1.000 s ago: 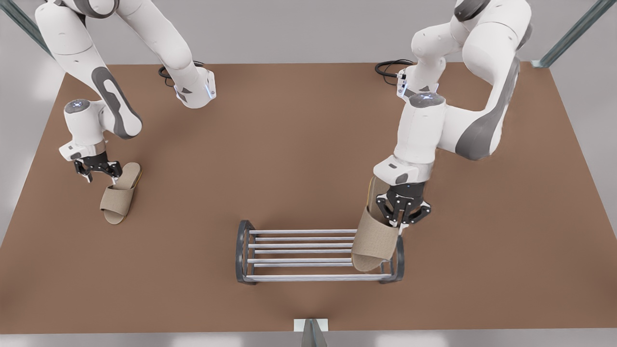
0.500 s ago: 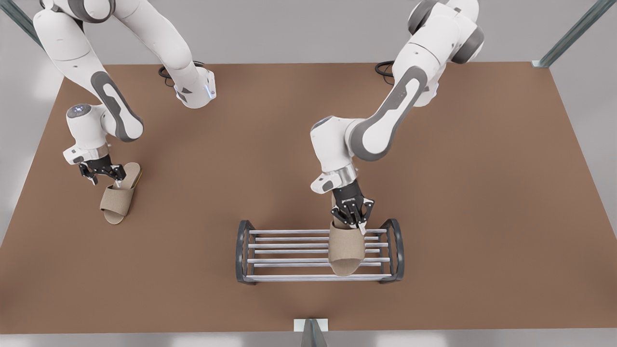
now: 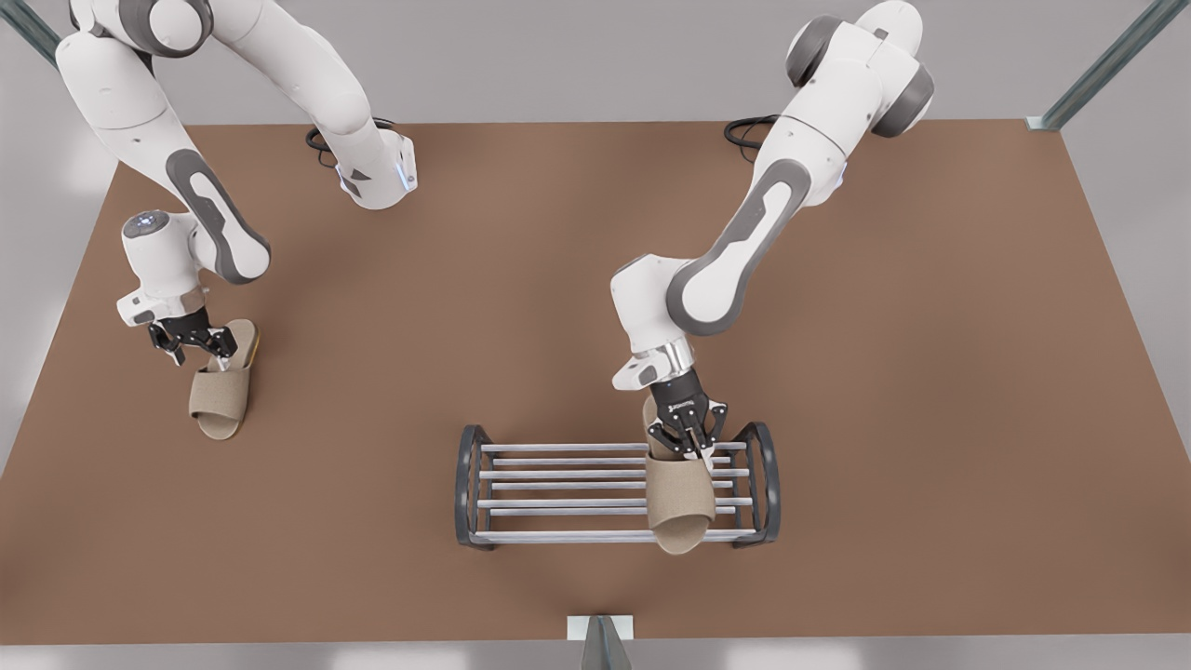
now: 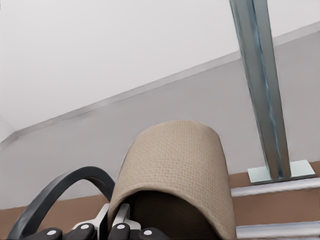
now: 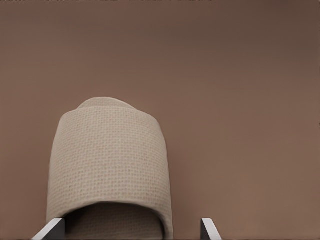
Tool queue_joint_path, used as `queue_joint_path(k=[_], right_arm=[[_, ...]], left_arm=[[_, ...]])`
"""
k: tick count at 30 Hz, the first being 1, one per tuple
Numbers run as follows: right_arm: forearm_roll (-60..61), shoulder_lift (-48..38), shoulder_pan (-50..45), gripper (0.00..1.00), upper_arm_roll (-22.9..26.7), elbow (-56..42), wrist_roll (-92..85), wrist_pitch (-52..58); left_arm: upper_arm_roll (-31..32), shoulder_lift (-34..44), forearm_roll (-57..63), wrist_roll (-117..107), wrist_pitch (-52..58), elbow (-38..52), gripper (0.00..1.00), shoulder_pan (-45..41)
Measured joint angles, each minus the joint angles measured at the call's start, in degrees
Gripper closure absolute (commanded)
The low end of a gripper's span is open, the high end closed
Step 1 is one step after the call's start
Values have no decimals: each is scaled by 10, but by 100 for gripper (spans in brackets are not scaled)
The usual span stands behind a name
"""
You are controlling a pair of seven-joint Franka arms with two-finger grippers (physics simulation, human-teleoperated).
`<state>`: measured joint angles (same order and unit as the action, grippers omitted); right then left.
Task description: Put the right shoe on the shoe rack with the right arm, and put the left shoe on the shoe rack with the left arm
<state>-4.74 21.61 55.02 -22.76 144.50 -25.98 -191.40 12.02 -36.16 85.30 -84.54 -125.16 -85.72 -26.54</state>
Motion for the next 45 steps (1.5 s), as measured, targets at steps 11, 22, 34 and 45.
queue_joint_path(k=[11,22,34,45], right_arm=[[0,17,0,0,2,-21,2,0],[-1,26,5,0,5,-41,1,0],[-1,67,2,0,5,-75,0,1],[-1,79,-6,0,3,-81,1,2]], left_arm=[[-1,10,19,-81,-3,-23,0,2],[33,161,-301,-32,62,-4,0,28],[-110,199,-809,335,345,92,0,150],[-96,203,-852,575,414,88,0,160]])
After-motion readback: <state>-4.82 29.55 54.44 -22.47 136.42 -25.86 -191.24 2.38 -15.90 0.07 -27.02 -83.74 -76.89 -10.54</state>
